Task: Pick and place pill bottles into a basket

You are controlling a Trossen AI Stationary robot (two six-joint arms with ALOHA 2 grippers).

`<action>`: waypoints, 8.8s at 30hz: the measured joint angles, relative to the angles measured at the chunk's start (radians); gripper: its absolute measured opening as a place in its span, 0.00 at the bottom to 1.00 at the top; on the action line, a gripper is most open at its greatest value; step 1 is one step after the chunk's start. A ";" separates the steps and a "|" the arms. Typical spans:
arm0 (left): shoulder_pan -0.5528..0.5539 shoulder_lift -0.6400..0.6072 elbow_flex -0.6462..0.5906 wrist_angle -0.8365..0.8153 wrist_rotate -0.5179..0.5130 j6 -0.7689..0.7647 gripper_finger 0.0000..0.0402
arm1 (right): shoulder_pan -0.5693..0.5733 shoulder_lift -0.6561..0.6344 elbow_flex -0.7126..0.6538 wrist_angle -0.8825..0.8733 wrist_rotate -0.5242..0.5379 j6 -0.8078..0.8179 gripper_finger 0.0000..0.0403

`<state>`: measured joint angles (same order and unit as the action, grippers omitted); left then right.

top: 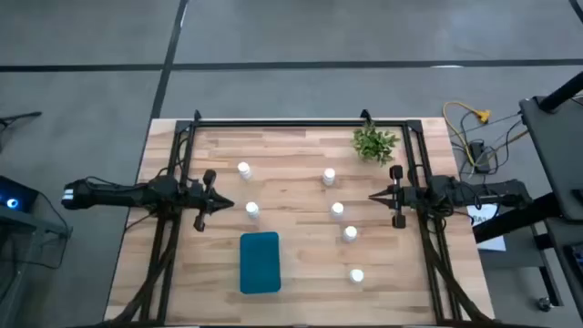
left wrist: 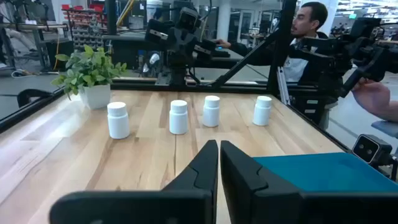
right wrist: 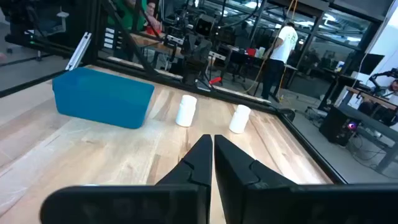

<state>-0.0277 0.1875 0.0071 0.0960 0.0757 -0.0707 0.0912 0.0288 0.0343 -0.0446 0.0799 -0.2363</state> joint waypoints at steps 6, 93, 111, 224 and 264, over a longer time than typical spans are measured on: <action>0.000 0.000 0.000 0.000 0.000 0.000 0.00 | 0.000 0.000 0.000 0.000 0.000 -0.002 0.02; 0.000 0.005 0.001 0.253 -0.014 0.007 0.00 | 0.000 0.000 0.000 0.307 -0.010 0.121 0.02; 0.000 0.020 0.001 0.253 -0.017 0.009 0.00 | 0.000 0.139 0.257 0.241 -0.117 0.042 0.02; 0.000 0.061 0.001 0.254 -0.023 0.004 0.00 | 0.383 1.085 0.152 0.674 -0.444 0.428 0.02; 0.000 0.066 0.001 0.254 -0.023 0.004 0.00 | 0.521 1.047 0.437 -0.006 -0.155 0.475 0.02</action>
<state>-0.0275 0.2532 0.0082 0.3497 0.0531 -0.0669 0.6118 1.0756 0.4710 -0.0502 -0.0746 0.2387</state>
